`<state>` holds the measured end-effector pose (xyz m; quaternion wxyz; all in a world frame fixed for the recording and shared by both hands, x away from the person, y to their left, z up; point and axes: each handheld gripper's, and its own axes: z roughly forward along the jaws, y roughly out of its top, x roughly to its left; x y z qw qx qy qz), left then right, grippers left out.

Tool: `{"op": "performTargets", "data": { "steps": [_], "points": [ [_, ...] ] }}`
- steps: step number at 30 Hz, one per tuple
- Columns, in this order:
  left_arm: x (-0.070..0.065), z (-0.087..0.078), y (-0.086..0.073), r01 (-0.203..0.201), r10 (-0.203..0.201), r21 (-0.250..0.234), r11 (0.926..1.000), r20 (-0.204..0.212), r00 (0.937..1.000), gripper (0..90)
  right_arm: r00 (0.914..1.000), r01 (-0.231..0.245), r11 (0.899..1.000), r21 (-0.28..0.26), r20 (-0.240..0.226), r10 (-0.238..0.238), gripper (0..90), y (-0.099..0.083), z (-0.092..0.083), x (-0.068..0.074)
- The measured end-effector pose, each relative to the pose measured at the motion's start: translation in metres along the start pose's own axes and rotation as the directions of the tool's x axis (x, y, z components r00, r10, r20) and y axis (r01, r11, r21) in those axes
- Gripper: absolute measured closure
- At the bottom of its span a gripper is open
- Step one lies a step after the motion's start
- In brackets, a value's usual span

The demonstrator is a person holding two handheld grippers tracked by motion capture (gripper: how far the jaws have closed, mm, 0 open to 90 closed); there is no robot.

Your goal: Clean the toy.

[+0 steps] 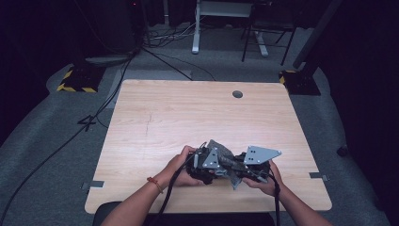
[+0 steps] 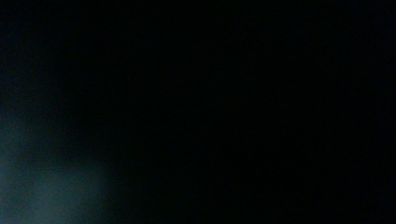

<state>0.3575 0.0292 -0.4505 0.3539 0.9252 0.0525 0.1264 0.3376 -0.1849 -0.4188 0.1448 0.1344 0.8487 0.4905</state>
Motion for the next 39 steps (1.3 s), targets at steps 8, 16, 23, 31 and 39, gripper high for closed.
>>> {"op": "performTargets", "data": {
  "steps": [8, 16, 23, 31, 39],
  "points": [
    [0.006, -0.018, -0.002, 0.025, -0.026, -0.055, 0.9982, -0.029, 0.9992, 33.5, 0.9982, -0.054, 0.996, 0.073, 0.029, 0.052, 76.5, -0.022, -0.003, -0.016],
    [0.011, -0.019, -0.005, 0.047, -0.049, -0.040, 0.9981, -0.045, 0.9978, 33.5, 0.9996, -0.013, 1.000, 0.022, -0.025, 0.014, 76.3, -0.010, -0.005, -0.002],
    [-0.001, 0.000, 0.002, 0.001, -0.001, 0.010, 1.0000, 0.011, 0.9999, 33.6, 0.9997, 0.016, 1.000, -0.005, -0.017, -0.016, 76.3, 0.002, -0.003, 0.007],
    [0.001, -0.013, 0.001, 0.018, -0.017, -0.043, 0.9989, 0.016, 0.9997, 33.5, 0.9988, -0.041, 0.998, 0.039, 0.030, 0.040, 76.5, -0.012, -0.004, -0.011],
    [0.006, -0.026, -0.001, 0.037, -0.037, -0.088, 0.9955, -0.007, 0.9993, 33.5, 0.9985, -0.047, 0.997, 0.053, 0.032, 0.046, 76.5, -0.018, -0.009, -0.013]
  ]
}}
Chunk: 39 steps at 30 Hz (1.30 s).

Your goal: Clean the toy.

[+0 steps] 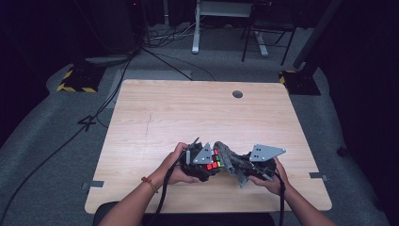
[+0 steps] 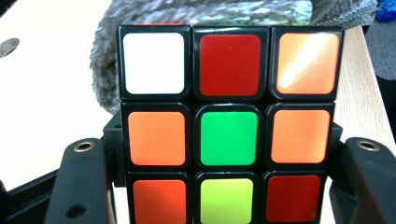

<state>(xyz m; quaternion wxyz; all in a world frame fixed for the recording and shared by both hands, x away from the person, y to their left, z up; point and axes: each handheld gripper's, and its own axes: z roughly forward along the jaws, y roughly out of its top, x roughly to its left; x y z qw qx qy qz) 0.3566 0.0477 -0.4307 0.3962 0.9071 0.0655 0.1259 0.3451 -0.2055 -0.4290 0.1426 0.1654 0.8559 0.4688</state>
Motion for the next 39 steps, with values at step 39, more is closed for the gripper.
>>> {"op": "performTargets", "data": {
  "steps": [39],
  "points": [
    [-0.005, 0.009, 0.001, -0.024, 0.024, -0.002, 0.9997, -0.004, 0.9997, 33.0, 0.9910, -0.096, 0.990, -0.103, -0.103, 0.085, 76.6, -0.001, -0.003, -0.004]
  ]
}}
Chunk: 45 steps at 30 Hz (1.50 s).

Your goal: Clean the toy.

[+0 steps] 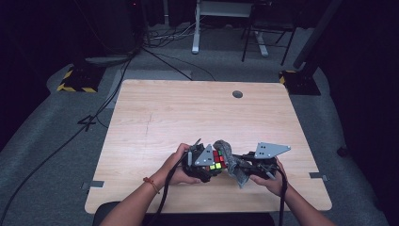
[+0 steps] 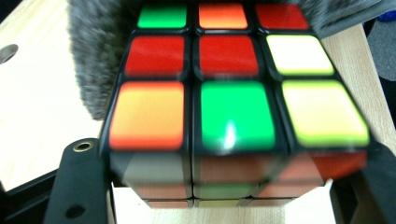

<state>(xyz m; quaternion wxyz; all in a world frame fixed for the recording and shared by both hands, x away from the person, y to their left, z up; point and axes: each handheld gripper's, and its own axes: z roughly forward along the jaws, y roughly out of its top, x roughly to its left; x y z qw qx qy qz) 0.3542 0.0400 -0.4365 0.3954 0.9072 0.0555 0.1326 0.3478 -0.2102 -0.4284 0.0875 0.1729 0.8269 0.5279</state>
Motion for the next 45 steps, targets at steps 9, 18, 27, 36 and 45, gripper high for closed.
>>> {"op": "performTargets", "data": {
  "steps": [9, 18, 27, 36, 45],
  "points": [
    [0.003, -0.003, -0.001, 0.034, -0.033, -0.045, 0.9984, 0.008, 0.9994, 33.0, 0.9995, 0.016, 1.000, 0.018, 0.028, -0.017, 76.6, 0.002, 0.002, 0.002],
    [0.004, 0.000, 0.001, 0.066, -0.066, -0.031, 0.9973, -0.010, 0.9977, 33.0, 0.9997, -0.007, 1.000, 0.011, 0.024, 0.007, 76.6, -0.005, 0.003, -0.001],
    [0.008, 0.004, -0.003, 0.139, -0.139, -0.015, 0.9901, 0.002, 0.9902, 33.0, 0.9995, -0.031, 0.999, -0.003, 0.004, 0.031, 77.6, -0.010, 0.003, -0.002],
    [0.008, 0.004, -0.003, 0.113, -0.111, -0.023, 0.9934, 0.046, 0.9927, 33.2, 0.9992, -0.028, 0.998, 0.056, 0.029, 0.027, 77.7, -0.015, 0.009, -0.006],
    [0.006, 0.007, -0.002, 0.080, -0.080, 0.020, 0.9966, 0.024, 0.9965, 32.6, 0.9999, -0.016, 1.000, 0.016, -0.001, 0.016, 77.9, -0.013, 0.007, -0.004]
  ]
}}
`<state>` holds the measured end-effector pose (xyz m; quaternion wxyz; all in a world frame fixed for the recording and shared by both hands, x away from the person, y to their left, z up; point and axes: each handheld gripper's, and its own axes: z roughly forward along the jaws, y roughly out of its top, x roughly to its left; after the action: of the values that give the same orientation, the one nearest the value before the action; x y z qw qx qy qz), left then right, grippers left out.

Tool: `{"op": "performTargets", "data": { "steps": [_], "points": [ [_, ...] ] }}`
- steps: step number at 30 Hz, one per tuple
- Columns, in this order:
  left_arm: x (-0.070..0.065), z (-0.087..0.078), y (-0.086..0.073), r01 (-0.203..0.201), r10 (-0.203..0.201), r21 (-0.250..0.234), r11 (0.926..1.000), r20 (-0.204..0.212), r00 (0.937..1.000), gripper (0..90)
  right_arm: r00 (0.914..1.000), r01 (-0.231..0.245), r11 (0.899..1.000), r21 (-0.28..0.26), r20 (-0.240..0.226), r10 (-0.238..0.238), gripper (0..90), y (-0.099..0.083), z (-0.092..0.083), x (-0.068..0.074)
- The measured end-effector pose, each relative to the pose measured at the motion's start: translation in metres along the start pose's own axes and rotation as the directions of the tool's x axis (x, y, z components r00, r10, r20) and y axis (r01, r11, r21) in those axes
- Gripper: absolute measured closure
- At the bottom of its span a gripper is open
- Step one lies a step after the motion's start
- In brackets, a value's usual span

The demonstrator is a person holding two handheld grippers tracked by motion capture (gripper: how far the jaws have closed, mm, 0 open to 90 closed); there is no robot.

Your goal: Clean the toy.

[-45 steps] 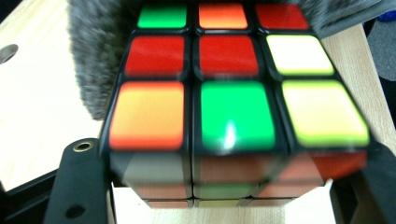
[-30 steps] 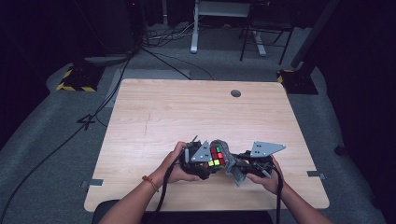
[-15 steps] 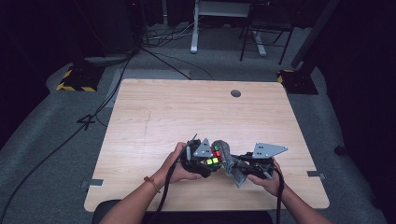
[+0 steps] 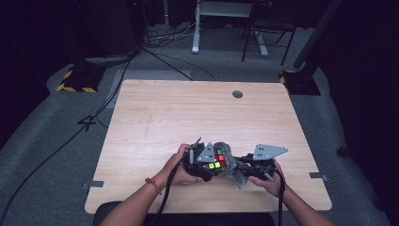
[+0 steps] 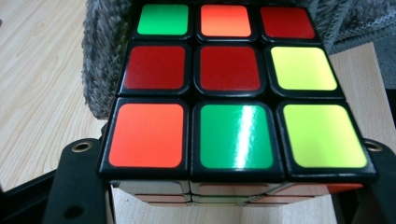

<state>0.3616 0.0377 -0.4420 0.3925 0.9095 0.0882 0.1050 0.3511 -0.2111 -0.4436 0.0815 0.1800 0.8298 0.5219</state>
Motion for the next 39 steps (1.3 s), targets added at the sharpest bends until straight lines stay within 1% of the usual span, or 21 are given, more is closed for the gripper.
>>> {"op": "performTargets", "data": {
  "steps": [1, 2, 3, 5, 6, 7, 9, 10, 12, 14, 16, 18, 20, 23, 26, 28, 30, 32, 33, 36, 39],
  "points": [
    [0.000, 0.000, 0.000, -0.003, 0.002, 0.004, 1.0000, 0.004, 1.0000, 32.6, 1.0000, 0.003, 1.000, 0.000, 0.001, -0.003, 77.9, 0.000, 0.000, 0.000],
    [0.001, 0.001, -0.001, 0.007, -0.008, 0.007, 0.9999, 0.019, 0.9998, 32.3, 1.0000, 0.009, 1.000, -0.002, 0.000, -0.009, 77.9, 0.000, 0.000, 0.001],
    [0.003, 0.002, -0.002, 0.023, -0.024, 0.013, 0.9996, 0.047, 0.9986, 31.9, 0.9999, 0.011, 1.000, 0.000, -0.004, -0.011, 77.9, -0.001, 0.000, 0.001],
    [0.006, 0.002, -0.004, 0.064, -0.063, -0.010, 0.9979, 0.074, 0.9952, 31.3, 0.9999, 0.005, 1.000, -0.003, -0.011, -0.005, 77.9, -0.001, 0.000, 0.001],
    [0.007, 0.002, -0.005, 0.072, -0.071, -0.016, 0.9972, 0.095, 0.9930, 32.8, 0.9998, 0.006, 1.000, -0.008, -0.018, -0.006, 77.9, -0.001, 0.000, 0.001],
    [0.006, 0.003, -0.005, 0.073, -0.071, -0.019, 0.9971, 0.098, 0.9927, 32.8, 0.9997, 0.004, 1.000, -0.009, -0.022, -0.004, 77.9, -0.001, 0.001, 0.002],
    [0.004, 0.005, -0.004, 0.035, -0.035, 0.004, 0.9994, 0.069, 0.9970, 33.3, 0.9998, 0.016, 1.000, 0.003, -0.012, -0.016, 78.0, 0.000, 0.002, 0.004],
    [0.003, 0.005, -0.004, 0.033, -0.034, 0.010, 0.9994, 0.059, 0.9977, 33.3, 0.9998, 0.017, 1.000, 0.005, -0.012, -0.017, 77.9, 0.000, 0.002, 0.004],
    [0.002, 0.006, -0.004, 0.032, -0.032, 0.015, 0.9994, 0.055, 0.9980, 33.2, 0.9998, 0.017, 1.000, 0.009, -0.008, -0.016, 78.0, -0.001, 0.002, 0.003],
    [0.001, 0.007, -0.002, 0.006, -0.007, 0.041, 0.9991, 0.036, 0.9993, 33.1, 0.9998, 0.021, 1.000, 0.012, -0.005, -0.021, 78.0, 0.000, 0.002, 0.005],
    [-0.001, 0.010, -0.001, -0.028, 0.027, 0.070, 0.9971, 0.023, 0.9994, 33.1, 0.9990, 0.046, 0.999, 0.014, -0.001, -0.046, 78.0, 0.003, 0.003, 0.008],
    [-0.004, 0.013, 0.000, -0.049, 0.048, 0.087, 0.9950, 0.009, 0.9988, 33.2, 0.9978, 0.066, 0.998, 0.016, -0.003, -0.066, 78.0, 0.005, 0.003, 0.013],
    [-0.003, 0.012, 0.000, -0.047, 0.046, 0.085, 0.9952, 0.011, 0.9989, 33.3, 0.9970, 0.078, 0.997, 0.020, 0.003, -0.078, 78.0, 0.007, 0.004, 0.014],
    [-0.003, 0.007, 0.000, -0.050, 0.050, 0.057, 0.9971, 0.004, 0.9987, 33.4, 0.9967, 0.078, 0.997, 0.028, 0.019, -0.078, 78.1, 0.008, 0.003, 0.013],
    [-0.002, 0.001, 0.001, -0.043, 0.044, 0.030, 0.9986, 0.000, 0.9991, 33.5, 0.9958, 0.074, 0.995, 0.073, 0.047, -0.078, 78.1, 0.006, 0.003, 0.009],
    [-0.001, -0.002, 0.001, -0.039, 0.039, 0.019, 0.9990, 0.000, 0.9992, 33.5, 0.9967, 0.052, 0.994, 0.097, 0.058, -0.058, 78.0, 0.001, 0.004, 0.004],
    [0.000, -0.003, 0.001, -0.036, 0.036, 0.009, 0.9993, 0.008, 0.9993, 33.5, 0.9980, 0.039, 0.995, 0.089, 0.047, -0.043, 78.0, -0.001, 0.004, 0.002],
    [0.000, -0.001, 0.000, -0.035, 0.034, 0.018, 0.9992, 0.006, 0.9994, 33.5, 0.9974, 0.053, 0.996, 0.072, 0.045, -0.057, 78.0, 0.004, 0.003, 0.006],
    [-0.001, 0.000, 0.001, -0.035, 0.035, 0.024, 0.9991, 0.008, 0.9994, 33.5, 0.9976, 0.058, 0.997, 0.052, 0.036, -0.060, 77.9, 0.007, 0.002, 0.008],
    [-0.002, 0.004, 0.001, -0.052, 0.051, 0.036, 0.9980, 0.010, 0.9986, 33.5, 0.9954, 0.088, 0.996, 0.019, 0.036, -0.089, 77.9, 0.015, 0.001, 0.016],
    [-0.003, 0.004, 0.001, -0.055, 0.055, 0.051, 0.9972, 0.000, 0.9985, 33.5, 0.9952, 0.088, 0.996, 0.014, 0.040, -0.089, 77.8, 0.018, 0.002, 0.016]
  ]
}}
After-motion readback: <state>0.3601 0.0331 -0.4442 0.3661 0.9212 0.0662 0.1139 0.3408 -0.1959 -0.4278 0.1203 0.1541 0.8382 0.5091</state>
